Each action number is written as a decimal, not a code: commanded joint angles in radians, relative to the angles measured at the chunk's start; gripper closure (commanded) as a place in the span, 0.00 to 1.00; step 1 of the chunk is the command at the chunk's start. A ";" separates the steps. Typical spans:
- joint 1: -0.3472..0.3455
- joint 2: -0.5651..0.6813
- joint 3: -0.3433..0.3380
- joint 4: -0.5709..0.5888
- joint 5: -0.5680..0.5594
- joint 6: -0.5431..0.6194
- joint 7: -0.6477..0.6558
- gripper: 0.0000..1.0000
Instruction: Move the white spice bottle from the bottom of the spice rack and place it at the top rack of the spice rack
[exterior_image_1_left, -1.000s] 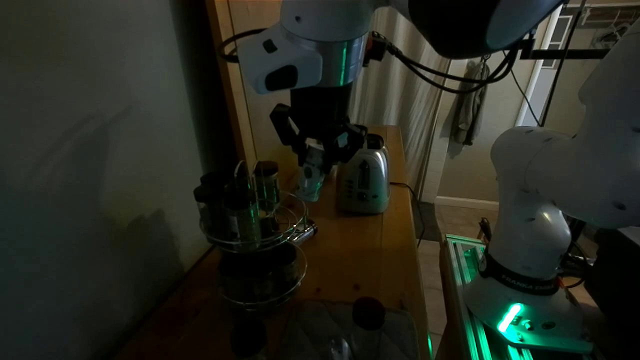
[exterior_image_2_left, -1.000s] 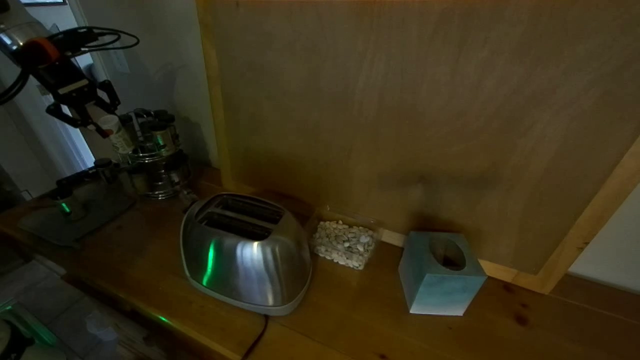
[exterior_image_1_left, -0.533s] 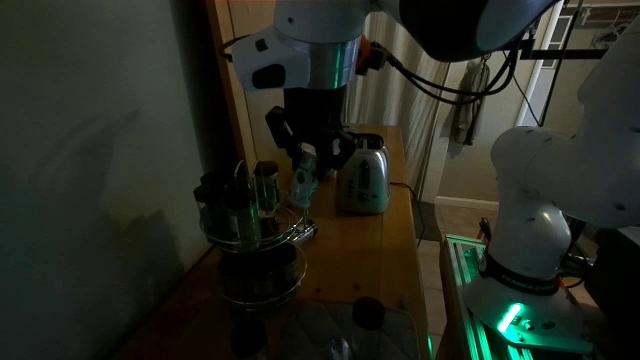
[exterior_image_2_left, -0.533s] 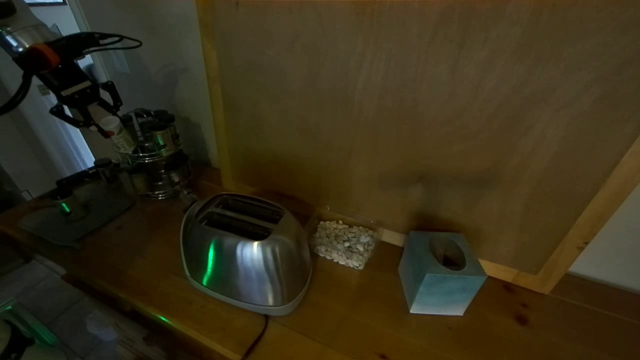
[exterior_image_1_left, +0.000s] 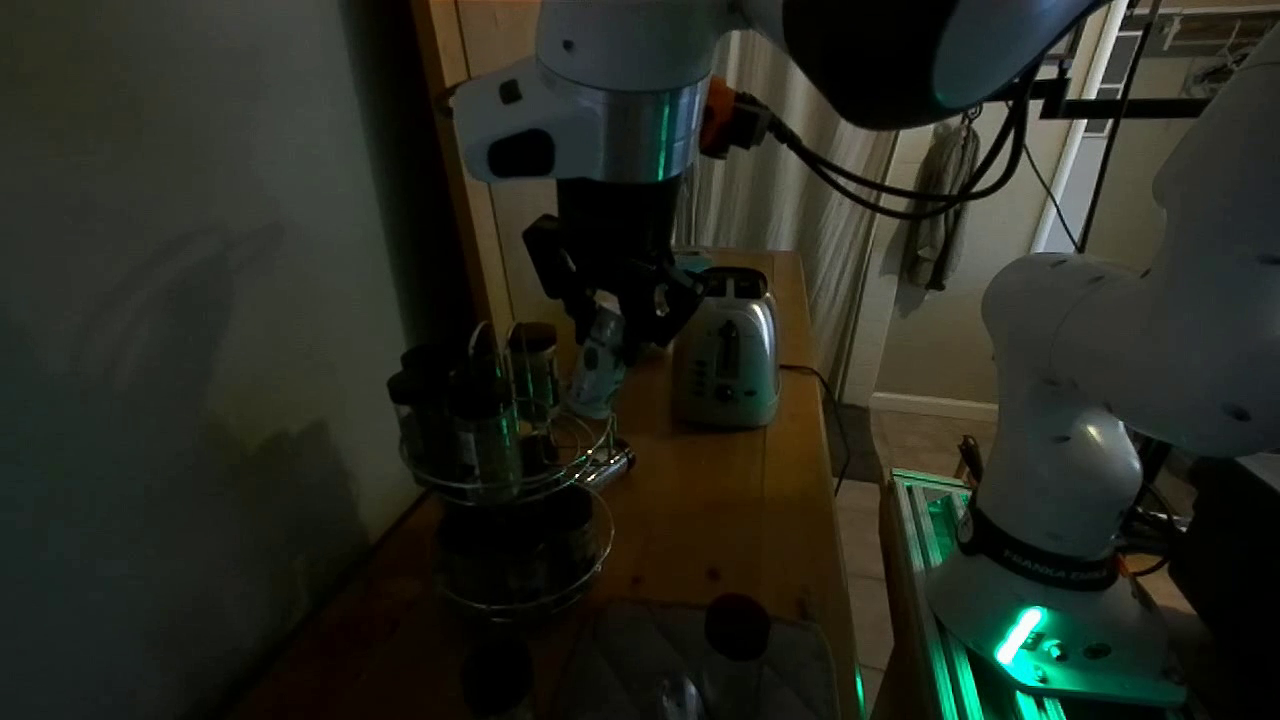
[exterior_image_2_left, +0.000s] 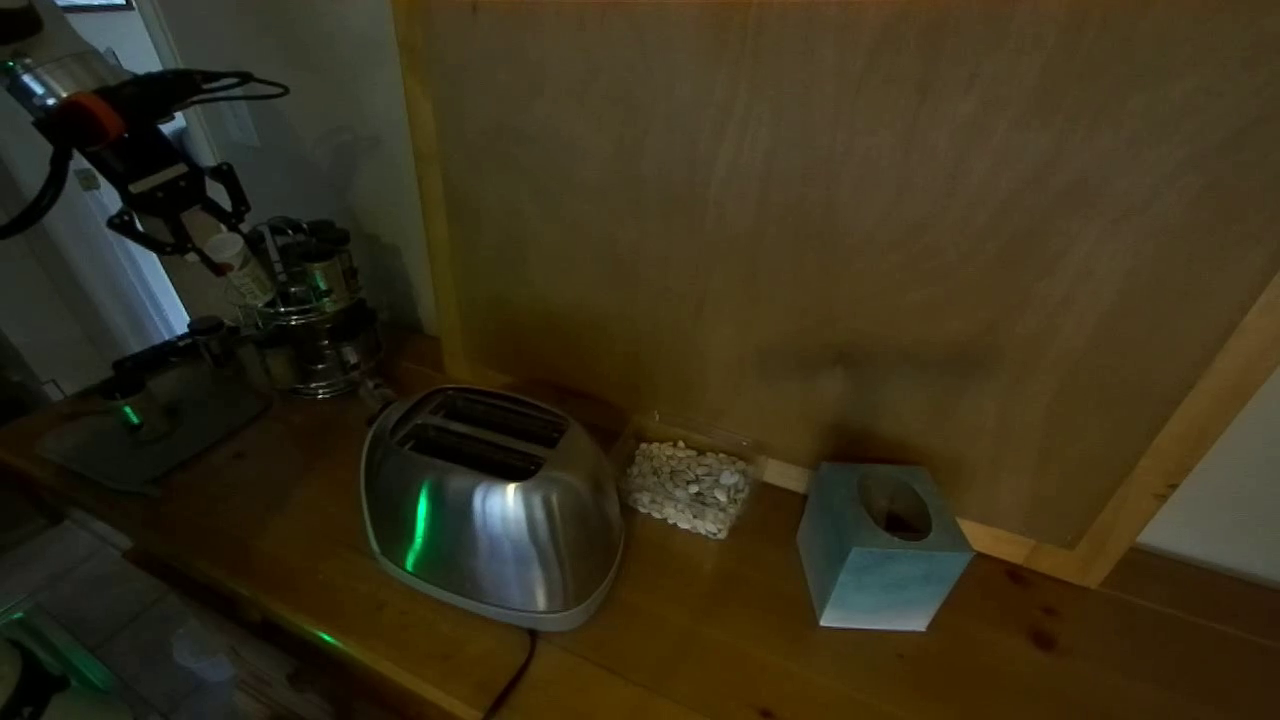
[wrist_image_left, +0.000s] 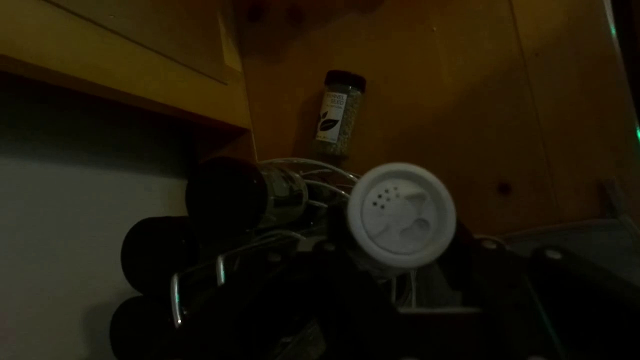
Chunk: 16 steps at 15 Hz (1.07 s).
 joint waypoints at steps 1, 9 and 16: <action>0.000 0.032 0.003 0.010 0.017 0.017 0.020 0.80; -0.007 0.044 0.000 0.015 0.013 0.024 0.040 0.27; -0.006 0.044 -0.003 0.016 0.017 0.026 0.041 0.00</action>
